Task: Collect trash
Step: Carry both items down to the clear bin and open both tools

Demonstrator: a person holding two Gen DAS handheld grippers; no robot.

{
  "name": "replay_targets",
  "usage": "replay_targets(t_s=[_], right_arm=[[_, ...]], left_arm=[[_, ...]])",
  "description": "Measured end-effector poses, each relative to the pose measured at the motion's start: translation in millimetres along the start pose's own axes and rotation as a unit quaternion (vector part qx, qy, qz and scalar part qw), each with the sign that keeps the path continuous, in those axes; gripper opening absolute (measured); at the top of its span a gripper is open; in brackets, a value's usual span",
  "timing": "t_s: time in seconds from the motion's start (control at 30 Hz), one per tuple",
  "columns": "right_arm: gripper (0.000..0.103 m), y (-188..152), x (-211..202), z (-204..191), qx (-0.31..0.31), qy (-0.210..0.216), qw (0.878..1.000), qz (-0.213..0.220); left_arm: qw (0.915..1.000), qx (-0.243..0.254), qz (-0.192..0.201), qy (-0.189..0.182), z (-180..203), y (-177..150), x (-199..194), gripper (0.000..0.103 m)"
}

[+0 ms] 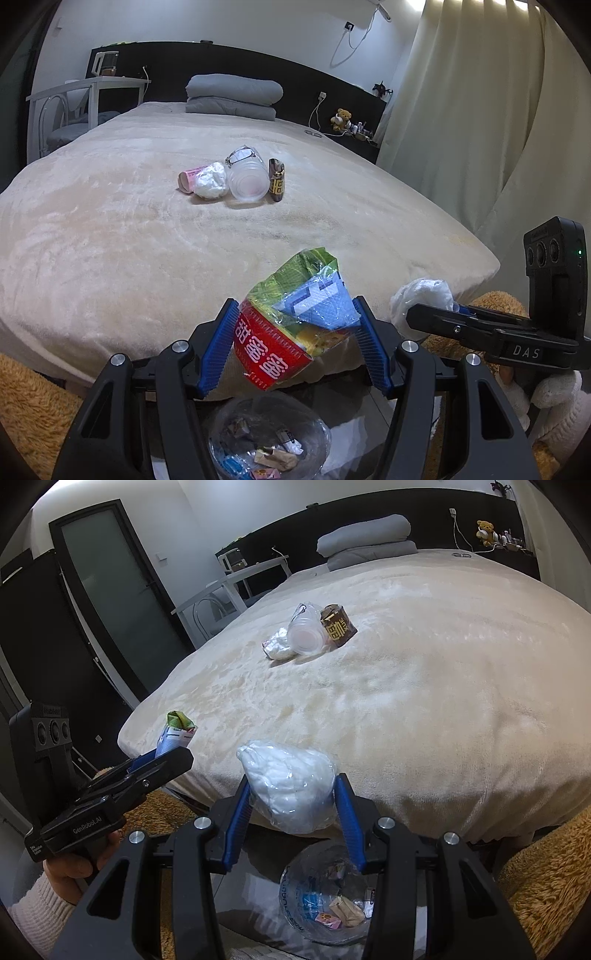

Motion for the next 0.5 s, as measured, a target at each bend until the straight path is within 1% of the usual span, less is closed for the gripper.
replay_targets(t_s=[0.1,0.27,0.5], right_arm=[[0.045,-4.9,0.2,0.6,0.001,-0.001,1.000,-0.007],[0.045,-15.1,3.0,4.5,0.015,0.004,1.000,-0.026],[0.045,-32.2,12.6,12.9,0.035,0.001,0.997,-0.062]], left_arm=[[0.9998,-0.016,-0.011,0.002,-0.6,-8.2,-1.3,0.061],[0.9985,-0.044,-0.032,-0.008,-1.9,-18.8,1.2,0.061],[0.9943,-0.064,-0.082,-0.022,2.0,-39.7,14.0,0.061]])
Point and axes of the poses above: each gripper's, at about its wrist camera, not at the fingertips, and x roughly the way its jaws point, z to its right, y to its top, the point moved 6 cm from there along x, roughly the way its jaws point, and after that the axes turned 7 degrees about z, right-handed, at the moved point
